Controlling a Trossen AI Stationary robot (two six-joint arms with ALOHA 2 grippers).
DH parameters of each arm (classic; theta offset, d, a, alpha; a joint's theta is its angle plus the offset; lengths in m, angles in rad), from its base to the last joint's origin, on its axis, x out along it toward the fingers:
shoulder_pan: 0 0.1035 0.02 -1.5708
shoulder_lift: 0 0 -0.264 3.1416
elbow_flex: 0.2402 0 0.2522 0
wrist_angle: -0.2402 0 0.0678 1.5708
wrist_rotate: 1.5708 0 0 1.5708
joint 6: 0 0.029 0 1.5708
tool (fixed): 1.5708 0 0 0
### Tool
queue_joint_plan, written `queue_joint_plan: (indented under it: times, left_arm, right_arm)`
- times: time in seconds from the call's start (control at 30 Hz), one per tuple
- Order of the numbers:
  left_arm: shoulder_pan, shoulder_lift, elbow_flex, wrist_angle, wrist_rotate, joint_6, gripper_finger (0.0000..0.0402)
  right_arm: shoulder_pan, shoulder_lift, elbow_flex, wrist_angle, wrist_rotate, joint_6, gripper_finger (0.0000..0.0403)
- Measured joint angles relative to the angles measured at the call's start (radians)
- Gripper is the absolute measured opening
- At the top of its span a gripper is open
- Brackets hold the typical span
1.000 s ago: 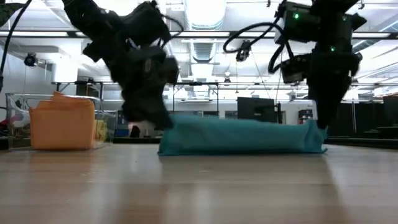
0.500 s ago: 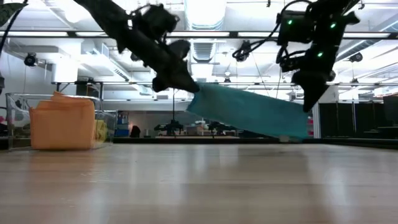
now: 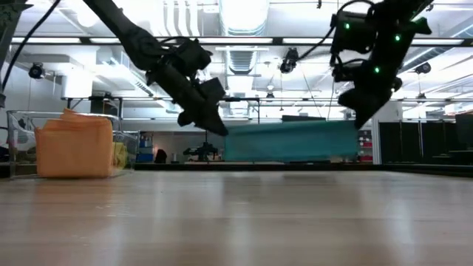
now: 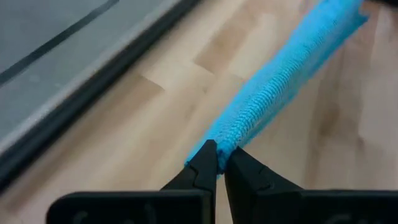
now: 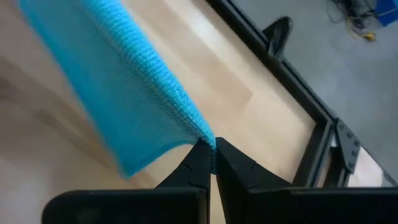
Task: Roll microfiber towels into tight, uniform cylinder then place into a basket
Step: Fold the blue microfiber towel
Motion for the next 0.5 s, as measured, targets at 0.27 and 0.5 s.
queue_joint_plan:
  times: [0.27, 0.5]
  left_arm:
    - [-0.201, 0.016, -0.121, 0.106, -0.145, 0.029, 0.0001]
    - [-0.259, 0.009, -0.142, 0.203, -0.269, 0.081, 0.0001]
  right_arm:
    - [0.172, 0.1, -0.067, -0.019, 0.112, 0.141, 0.0008]
    - [0.202, 0.125, -0.072, -0.04, 0.144, 0.168, 0.0008]
